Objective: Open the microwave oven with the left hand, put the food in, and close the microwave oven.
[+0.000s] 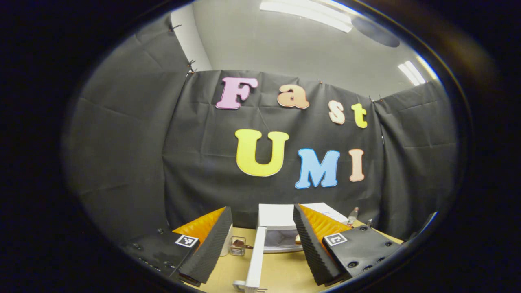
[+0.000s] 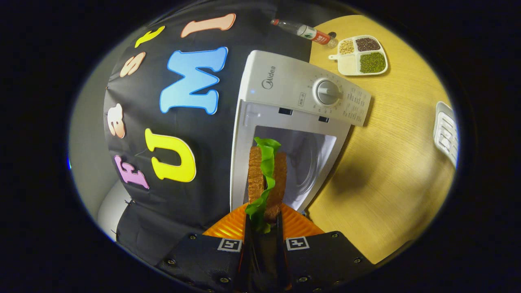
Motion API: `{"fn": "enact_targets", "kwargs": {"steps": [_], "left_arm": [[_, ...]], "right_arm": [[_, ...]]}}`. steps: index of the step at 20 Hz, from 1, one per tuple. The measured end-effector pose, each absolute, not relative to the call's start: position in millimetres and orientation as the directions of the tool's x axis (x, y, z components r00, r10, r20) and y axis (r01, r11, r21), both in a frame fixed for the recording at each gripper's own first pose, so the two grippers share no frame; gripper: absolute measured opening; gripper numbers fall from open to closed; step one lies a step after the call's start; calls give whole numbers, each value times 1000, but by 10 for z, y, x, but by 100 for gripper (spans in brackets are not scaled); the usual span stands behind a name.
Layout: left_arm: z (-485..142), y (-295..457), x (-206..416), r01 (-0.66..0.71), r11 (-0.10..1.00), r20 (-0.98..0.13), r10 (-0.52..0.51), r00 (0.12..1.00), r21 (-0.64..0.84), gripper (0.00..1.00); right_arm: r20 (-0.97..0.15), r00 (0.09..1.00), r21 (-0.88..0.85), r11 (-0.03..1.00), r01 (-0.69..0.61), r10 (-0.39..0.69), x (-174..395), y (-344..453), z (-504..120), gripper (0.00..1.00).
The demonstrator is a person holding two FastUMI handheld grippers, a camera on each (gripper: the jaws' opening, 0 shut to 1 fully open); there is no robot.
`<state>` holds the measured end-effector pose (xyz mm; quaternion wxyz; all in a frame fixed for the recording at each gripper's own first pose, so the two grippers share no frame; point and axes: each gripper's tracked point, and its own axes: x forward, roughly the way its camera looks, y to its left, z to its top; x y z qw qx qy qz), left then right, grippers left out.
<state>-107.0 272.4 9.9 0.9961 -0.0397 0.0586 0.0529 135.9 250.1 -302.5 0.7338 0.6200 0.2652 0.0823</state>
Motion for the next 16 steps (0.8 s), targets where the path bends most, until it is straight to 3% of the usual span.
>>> {"fn": "enact_targets", "kwargs": {"steps": [9, 16], "left_arm": [[-219, 3027, -1123, -246, 969, -230, 235, 945, -23, 97], [-455, 3051, -954, -260, 966, -290, 247, 925, -6, 97]], "right_arm": [[-300, 888, 948, 214, 236, 348, 2162, 2809, -3450, 25], [-295, 932, 944, 213, 251, 210, 2664, 2958, -3722, 25]]}}
